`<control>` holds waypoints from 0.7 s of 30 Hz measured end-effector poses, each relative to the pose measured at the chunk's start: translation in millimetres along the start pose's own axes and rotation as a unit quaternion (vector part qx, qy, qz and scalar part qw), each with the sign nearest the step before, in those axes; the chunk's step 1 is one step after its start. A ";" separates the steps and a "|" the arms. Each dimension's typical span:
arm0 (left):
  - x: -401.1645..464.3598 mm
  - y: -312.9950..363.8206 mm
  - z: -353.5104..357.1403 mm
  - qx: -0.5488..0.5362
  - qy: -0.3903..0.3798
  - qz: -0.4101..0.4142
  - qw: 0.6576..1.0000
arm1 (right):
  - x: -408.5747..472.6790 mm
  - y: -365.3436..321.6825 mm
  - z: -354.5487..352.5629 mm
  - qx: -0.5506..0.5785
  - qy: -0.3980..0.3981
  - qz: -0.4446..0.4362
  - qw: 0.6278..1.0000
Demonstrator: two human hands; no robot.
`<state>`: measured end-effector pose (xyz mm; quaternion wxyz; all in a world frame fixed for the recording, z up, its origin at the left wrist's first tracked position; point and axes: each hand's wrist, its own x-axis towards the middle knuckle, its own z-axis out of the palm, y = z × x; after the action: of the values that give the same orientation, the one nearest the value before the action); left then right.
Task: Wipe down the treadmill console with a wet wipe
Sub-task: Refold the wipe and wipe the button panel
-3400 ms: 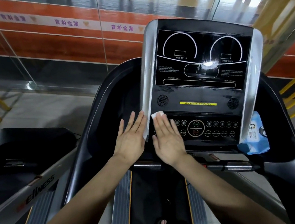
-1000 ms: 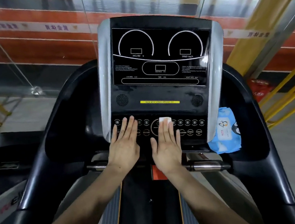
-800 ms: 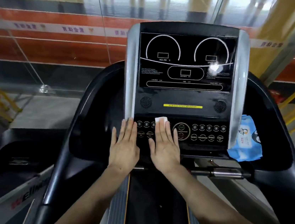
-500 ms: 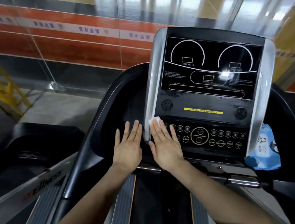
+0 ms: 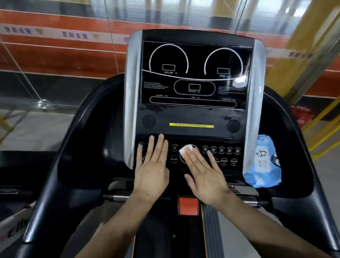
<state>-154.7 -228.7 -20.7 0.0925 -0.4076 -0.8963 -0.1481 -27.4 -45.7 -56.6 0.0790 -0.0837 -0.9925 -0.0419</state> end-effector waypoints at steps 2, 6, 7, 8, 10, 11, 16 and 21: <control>4.8 26.2 4.8 0.003 -0.006 0.016 1.000 | -18.7 28.6 0.8 0.004 0.013 0.026 1.000; 15.3 70.0 13.9 0.011 -0.023 0.040 0.999 | -45.7 73.4 -1.2 0.034 0.027 0.097 0.994; 18.1 79.1 15.4 0.012 -0.026 0.042 0.999 | -48.8 80.0 -2.3 0.042 0.026 0.111 0.993; 20.9 87.9 17.1 0.013 -0.028 0.045 0.999 | -51.2 84.8 -2.6 0.046 0.025 0.123 0.991; 24.8 103.8 19.8 0.015 -0.037 0.053 0.998 | -56.6 90.2 -1.2 0.055 0.029 0.150 0.987; 25.7 110.2 20.9 0.016 -0.041 0.056 0.997 | -60.2 91.2 0.8 0.059 0.033 0.168 0.983; 20.8 117.7 26.2 0.023 -0.053 0.062 0.996 | -70.6 78.2 12.0 0.099 0.042 0.237 0.966; 10.4 93.9 25.4 0.020 -0.033 0.061 0.997 | -55.8 40.5 11.5 0.139 0.054 0.294 0.944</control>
<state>-91.4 -154.2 -23.7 0.0800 -0.4645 -0.8749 -0.1111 32.2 -13.6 -74.3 0.1517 -0.3580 -0.9139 0.1170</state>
